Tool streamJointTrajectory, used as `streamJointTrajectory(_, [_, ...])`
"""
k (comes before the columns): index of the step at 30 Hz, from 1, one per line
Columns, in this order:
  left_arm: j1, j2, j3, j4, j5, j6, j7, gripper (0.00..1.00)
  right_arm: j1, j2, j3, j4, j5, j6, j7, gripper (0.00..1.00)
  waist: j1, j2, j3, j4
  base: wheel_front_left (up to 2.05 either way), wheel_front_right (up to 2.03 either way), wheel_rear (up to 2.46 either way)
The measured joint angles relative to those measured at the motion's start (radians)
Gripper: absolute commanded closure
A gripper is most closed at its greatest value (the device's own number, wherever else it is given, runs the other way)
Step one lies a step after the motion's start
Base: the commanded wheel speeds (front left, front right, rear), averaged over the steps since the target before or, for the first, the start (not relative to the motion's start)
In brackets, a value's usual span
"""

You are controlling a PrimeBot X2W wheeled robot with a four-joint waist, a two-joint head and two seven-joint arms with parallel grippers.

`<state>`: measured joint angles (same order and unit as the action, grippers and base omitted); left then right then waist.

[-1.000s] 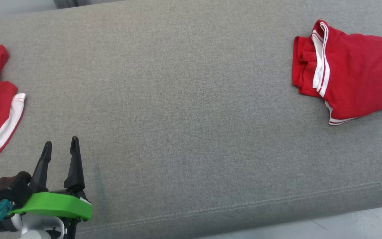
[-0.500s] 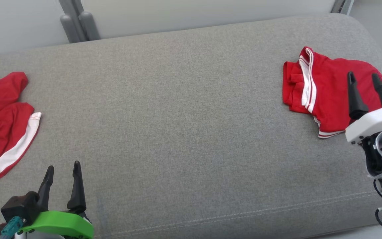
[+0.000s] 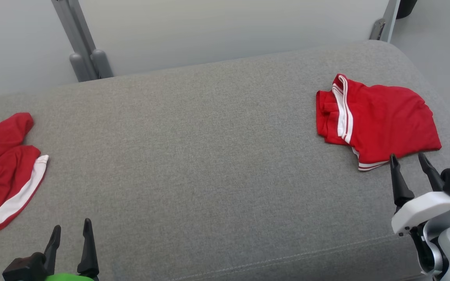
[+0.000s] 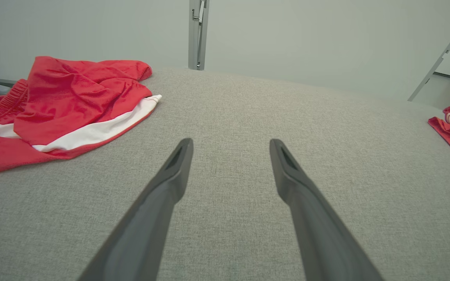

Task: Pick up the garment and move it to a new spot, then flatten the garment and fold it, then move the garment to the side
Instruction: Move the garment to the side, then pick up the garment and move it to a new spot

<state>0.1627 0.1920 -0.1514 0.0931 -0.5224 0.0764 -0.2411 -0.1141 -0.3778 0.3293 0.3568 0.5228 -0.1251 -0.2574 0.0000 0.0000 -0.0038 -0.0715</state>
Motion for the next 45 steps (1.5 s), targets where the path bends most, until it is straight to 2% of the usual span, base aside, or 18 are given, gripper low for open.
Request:
streamJointTrajectory(9, [0.006,-0.007,0.000,-0.002,0.026,0.000,-0.007,0.00,0.084,0.048,-0.045,-0.046,-0.098,0.000,0.000,0.00,0.0000,0.0000,-0.020,-0.005,0.00,0.00,0.00])
streamJointTrajectory(20, [0.005,-0.015,-0.013,0.002,0.039,-0.016,-0.007,0.00,0.111,0.083,-0.010,-0.108,-0.153,0.001,0.000,0.00,0.0000,0.0000,-0.022,0.029,0.00,0.00,0.00])
streamJointTrajectory(31, [0.005,-0.019,0.001,0.012,0.039,-0.021,-0.007,0.00,0.145,0.081,0.008,-0.130,-0.140,0.080,0.000,0.00,0.0000,0.0000,-0.028,0.050,0.00,0.00,0.00])
streamJointTrajectory(45, [0.005,-0.020,0.021,0.019,0.045,-0.033,-0.008,0.00,0.169,0.065,-0.046,-0.143,-0.145,0.090,0.000,0.00,0.0000,0.0000,-0.027,0.041,0.00,0.00,0.00])
